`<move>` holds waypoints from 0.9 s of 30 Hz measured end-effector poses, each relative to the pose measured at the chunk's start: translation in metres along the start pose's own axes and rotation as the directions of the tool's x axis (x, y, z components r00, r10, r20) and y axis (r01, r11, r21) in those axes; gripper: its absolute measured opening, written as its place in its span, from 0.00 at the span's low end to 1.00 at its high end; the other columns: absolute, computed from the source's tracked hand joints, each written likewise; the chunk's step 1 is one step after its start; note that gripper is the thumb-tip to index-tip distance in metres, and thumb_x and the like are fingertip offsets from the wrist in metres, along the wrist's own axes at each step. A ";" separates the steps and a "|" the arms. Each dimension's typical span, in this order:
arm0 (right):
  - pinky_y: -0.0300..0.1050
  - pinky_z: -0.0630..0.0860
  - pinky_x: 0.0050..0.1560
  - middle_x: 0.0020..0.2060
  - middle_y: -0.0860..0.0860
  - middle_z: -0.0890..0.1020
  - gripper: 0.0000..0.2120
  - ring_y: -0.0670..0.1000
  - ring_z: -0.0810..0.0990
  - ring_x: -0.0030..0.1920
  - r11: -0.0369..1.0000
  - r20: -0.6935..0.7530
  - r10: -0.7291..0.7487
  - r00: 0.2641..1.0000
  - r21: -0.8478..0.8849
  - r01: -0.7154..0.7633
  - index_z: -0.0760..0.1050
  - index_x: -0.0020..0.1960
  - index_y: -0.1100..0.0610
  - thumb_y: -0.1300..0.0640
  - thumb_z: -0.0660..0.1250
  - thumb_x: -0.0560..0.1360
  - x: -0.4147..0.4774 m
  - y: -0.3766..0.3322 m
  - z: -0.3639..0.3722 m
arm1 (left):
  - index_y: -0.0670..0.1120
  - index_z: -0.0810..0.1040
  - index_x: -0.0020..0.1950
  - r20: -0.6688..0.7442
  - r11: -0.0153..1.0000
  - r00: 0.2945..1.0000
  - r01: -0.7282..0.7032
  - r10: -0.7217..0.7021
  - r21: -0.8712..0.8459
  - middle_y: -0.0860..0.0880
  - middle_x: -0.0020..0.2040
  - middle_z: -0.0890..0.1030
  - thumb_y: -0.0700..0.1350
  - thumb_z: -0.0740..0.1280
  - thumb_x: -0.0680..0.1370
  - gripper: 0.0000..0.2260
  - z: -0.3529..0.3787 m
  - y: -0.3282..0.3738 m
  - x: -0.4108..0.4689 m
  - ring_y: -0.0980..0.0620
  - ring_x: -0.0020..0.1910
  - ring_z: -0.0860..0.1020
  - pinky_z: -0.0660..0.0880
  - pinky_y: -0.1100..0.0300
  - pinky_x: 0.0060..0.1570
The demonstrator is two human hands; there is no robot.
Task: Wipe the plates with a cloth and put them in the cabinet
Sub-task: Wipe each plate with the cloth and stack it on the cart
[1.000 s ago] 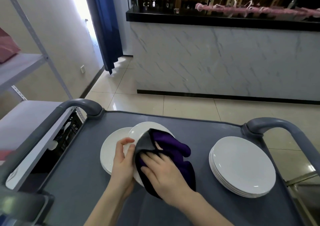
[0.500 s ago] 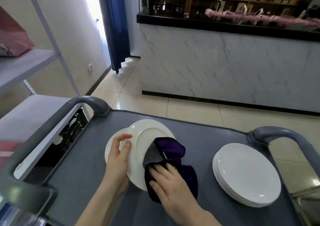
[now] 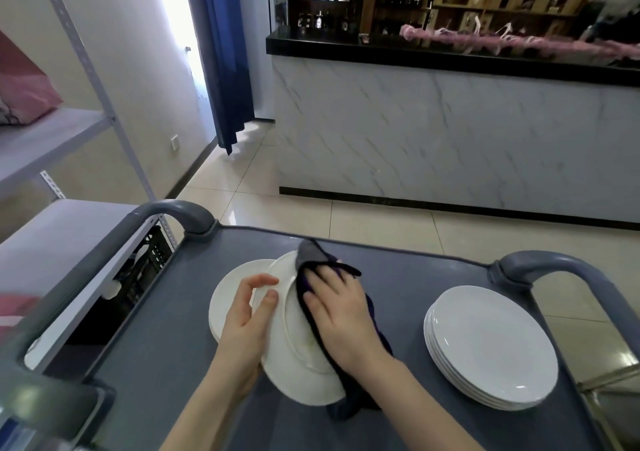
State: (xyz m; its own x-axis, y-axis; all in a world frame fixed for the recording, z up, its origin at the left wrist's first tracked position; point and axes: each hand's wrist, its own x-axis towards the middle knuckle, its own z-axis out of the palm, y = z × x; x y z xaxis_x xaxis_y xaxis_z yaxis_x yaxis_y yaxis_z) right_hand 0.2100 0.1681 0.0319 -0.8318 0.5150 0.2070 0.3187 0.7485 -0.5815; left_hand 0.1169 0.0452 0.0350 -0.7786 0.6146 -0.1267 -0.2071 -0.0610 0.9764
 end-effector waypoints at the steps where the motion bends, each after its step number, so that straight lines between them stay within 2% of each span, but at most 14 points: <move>1: 0.57 0.60 0.72 0.71 0.44 0.71 0.21 0.58 0.68 0.67 0.996 0.027 -0.067 0.997 -0.056 0.069 0.70 0.72 0.47 0.45 0.51 0.82 -0.005 -0.006 0.004 | 0.55 0.77 0.50 0.015 1.000 1.000 0.020 -0.020 0.003 0.47 0.49 0.85 0.43 0.62 0.84 0.09 0.000 0.000 0.000 0.50 0.44 0.81 0.79 0.50 0.47; 4: 0.56 0.61 0.72 0.71 0.41 0.69 0.21 0.57 0.65 0.70 0.986 0.049 -0.124 0.991 -0.105 0.128 0.68 0.72 0.43 0.43 0.49 0.82 -0.007 -0.012 0.011 | 0.53 0.75 0.51 0.020 0.998 0.998 0.052 -0.052 -0.024 0.45 0.48 0.85 0.44 0.62 0.84 0.06 -0.002 -0.005 -0.002 0.49 0.45 0.82 0.79 0.53 0.46; 7: 0.52 0.58 0.74 0.73 0.41 0.68 0.22 0.51 0.61 0.74 0.992 0.047 -0.054 0.997 -0.115 0.059 0.67 0.73 0.44 0.43 0.49 0.82 0.008 -0.004 0.010 | 0.56 0.76 0.47 -0.042 0.996 0.998 0.049 -0.052 -0.070 0.46 0.44 0.83 0.43 0.62 0.84 0.10 -0.009 -0.007 -0.001 0.48 0.41 0.79 0.77 0.51 0.43; 9: 0.47 0.59 0.74 0.73 0.44 0.68 0.20 0.50 0.63 0.74 0.997 0.003 0.035 0.999 -0.066 -0.035 0.67 0.74 0.48 0.48 0.53 0.83 0.015 0.007 0.006 | 0.58 0.77 0.45 -0.082 0.993 0.996 0.032 -0.042 -0.116 0.48 0.40 0.82 0.43 0.61 0.84 0.12 -0.012 -0.005 0.001 0.51 0.34 0.78 0.77 0.57 0.34; 12: 0.27 0.53 0.69 0.73 0.46 0.68 0.19 0.45 0.63 0.73 0.970 -0.010 0.199 0.980 0.144 -0.196 0.67 0.74 0.54 0.54 0.56 0.84 0.004 0.024 -0.005 | 0.60 0.77 0.43 -0.211 0.983 0.976 0.004 -0.043 -0.183 0.54 0.37 0.81 0.43 0.61 0.84 0.15 -0.020 0.000 0.008 0.56 0.31 0.78 0.76 0.60 0.28; 13: 0.21 0.51 0.65 0.72 0.43 0.68 0.19 0.41 0.63 0.72 0.957 -0.010 0.230 0.973 0.184 -0.224 0.67 0.74 0.54 0.55 0.56 0.84 -0.007 0.027 -0.006 | 0.60 0.76 0.43 -0.254 0.979 0.966 -0.006 -0.047 -0.206 0.55 0.39 0.81 0.44 0.61 0.84 0.14 -0.022 0.002 0.012 0.57 0.32 0.78 0.77 0.59 0.29; 15: 0.17 0.49 0.63 0.70 0.35 0.63 0.20 0.33 0.61 0.70 0.952 -0.032 0.216 0.976 0.230 -0.204 0.67 0.74 0.55 0.56 0.58 0.83 -0.032 0.025 -0.002 | 0.59 0.74 0.47 -0.317 0.967 0.947 -0.030 -0.053 -0.253 0.55 0.42 0.81 0.44 0.61 0.84 0.11 -0.025 0.003 0.020 0.56 0.35 0.79 0.78 0.58 0.34; 18: 0.20 0.50 0.65 0.66 0.29 0.60 0.19 0.24 0.56 0.67 0.959 -0.052 0.156 0.986 0.248 -0.139 0.68 0.73 0.55 0.58 0.60 0.82 -0.060 0.019 0.012 | 0.56 0.72 0.50 -0.375 0.966 0.925 -0.042 -0.059 -0.257 0.53 0.46 0.77 0.44 0.61 0.84 0.07 -0.023 0.001 0.029 0.55 0.40 0.76 0.75 0.57 0.39; 19: 0.22 0.52 0.66 0.66 0.30 0.62 0.19 0.26 0.59 0.68 0.964 -0.076 0.142 0.987 0.235 -0.121 0.70 0.72 0.55 0.58 0.60 0.82 -0.063 0.017 0.015 | 0.56 0.72 0.50 -0.385 0.966 0.920 -0.033 -0.071 -0.258 0.53 0.46 0.77 0.44 0.61 0.84 0.07 -0.021 -0.001 0.031 0.55 0.40 0.76 0.75 0.58 0.38; 21: 0.31 0.58 0.69 0.66 0.38 0.71 0.17 0.42 0.68 0.68 0.991 -0.154 0.075 0.985 0.125 -0.056 0.74 0.69 0.56 0.57 0.61 0.81 -0.066 0.008 0.018 | 0.57 0.71 0.49 -0.402 0.960 0.909 -0.013 -0.105 -0.281 0.53 0.46 0.76 0.44 0.61 0.84 0.07 -0.017 -0.004 0.034 0.56 0.40 0.76 0.76 0.61 0.36; 22: 0.38 0.62 0.70 0.64 0.43 0.76 0.16 0.50 0.71 0.66 1.000 -0.183 -0.016 0.983 0.019 0.020 0.77 0.66 0.56 0.56 0.61 0.80 -0.067 0.001 0.019 | 0.57 0.71 0.49 -0.409 0.955 0.905 -0.006 -0.121 -0.296 0.53 0.46 0.76 0.44 0.60 0.85 0.08 -0.014 -0.005 0.035 0.56 0.40 0.75 0.76 0.61 0.35; 23: 0.44 0.68 0.67 0.61 0.46 0.80 0.16 0.53 0.73 0.63 0.987 -0.188 -0.129 0.974 -0.115 0.109 0.79 0.63 0.55 0.53 0.61 0.79 -0.068 -0.005 0.022 | 0.57 0.71 0.49 -0.414 0.951 0.901 -0.002 -0.132 -0.308 0.52 0.47 0.75 0.44 0.60 0.85 0.08 -0.011 -0.005 0.036 0.55 0.40 0.75 0.76 0.60 0.37; 25: 0.52 0.76 0.61 0.56 0.45 0.81 0.17 0.51 0.76 0.57 0.930 -0.106 -0.282 0.954 -0.275 0.245 0.80 0.61 0.49 0.47 0.60 0.77 -0.072 -0.015 0.031 | 0.57 0.71 0.48 -0.424 0.954 0.895 0.008 -0.141 -0.300 0.49 0.51 0.75 0.44 0.61 0.84 0.09 -0.003 -0.006 0.038 0.51 0.43 0.75 0.76 0.53 0.45; 27: 0.54 0.76 0.60 0.56 0.43 0.80 0.16 0.48 0.77 0.56 0.914 -0.069 -0.319 0.945 -0.286 0.288 0.78 0.62 0.47 0.47 0.62 0.76 -0.073 -0.013 0.034 | 0.57 0.71 0.47 -0.428 0.964 0.893 0.025 -0.140 -0.263 0.44 0.57 0.74 0.44 0.62 0.84 0.09 0.002 -0.005 0.038 0.47 0.49 0.74 0.76 0.46 0.54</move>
State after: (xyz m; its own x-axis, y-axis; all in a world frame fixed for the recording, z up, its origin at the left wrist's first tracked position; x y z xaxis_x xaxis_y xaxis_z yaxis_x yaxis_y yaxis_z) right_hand 0.2509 0.1064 -0.0020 -0.8568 0.2767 0.4351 0.1818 0.9517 -0.2474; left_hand 0.0894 0.0706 0.0257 -0.9197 0.2204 -0.3248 -0.3752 -0.2505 0.8924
